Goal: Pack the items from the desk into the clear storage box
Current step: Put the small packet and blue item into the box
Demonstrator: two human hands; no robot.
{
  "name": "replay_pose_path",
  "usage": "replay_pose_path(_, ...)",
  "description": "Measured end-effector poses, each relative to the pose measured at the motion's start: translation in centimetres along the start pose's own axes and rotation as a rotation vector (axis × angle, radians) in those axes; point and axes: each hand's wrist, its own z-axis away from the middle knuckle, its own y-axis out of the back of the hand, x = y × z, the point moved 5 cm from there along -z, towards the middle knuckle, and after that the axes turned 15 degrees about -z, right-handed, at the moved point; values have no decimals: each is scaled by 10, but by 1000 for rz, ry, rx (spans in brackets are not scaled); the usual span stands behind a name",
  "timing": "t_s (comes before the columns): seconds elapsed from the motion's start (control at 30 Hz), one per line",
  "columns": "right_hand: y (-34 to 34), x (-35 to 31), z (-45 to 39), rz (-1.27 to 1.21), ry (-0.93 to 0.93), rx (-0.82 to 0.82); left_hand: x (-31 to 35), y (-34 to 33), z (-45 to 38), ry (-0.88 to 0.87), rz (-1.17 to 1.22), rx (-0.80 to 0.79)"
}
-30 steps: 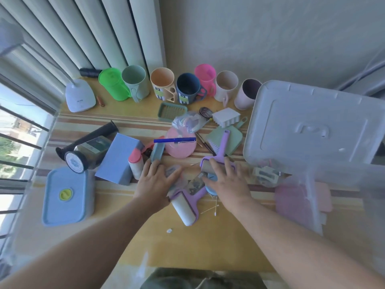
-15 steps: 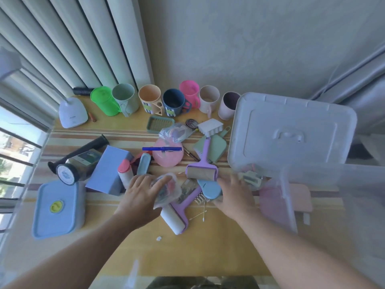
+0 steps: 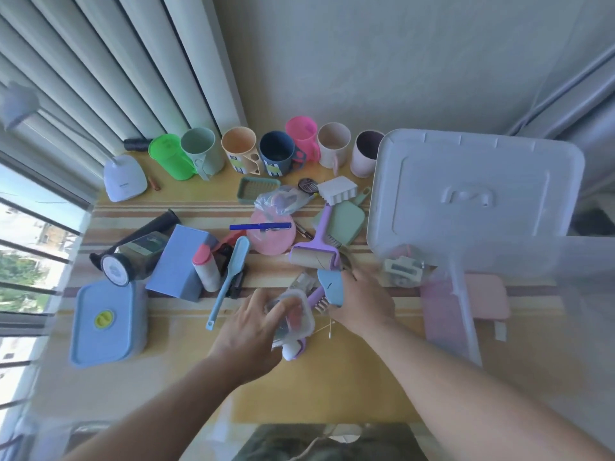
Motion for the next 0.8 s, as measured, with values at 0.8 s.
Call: replay_pose_path(0.8,179,10,160,-554,194,409,88,136,-52,-117,553,341)
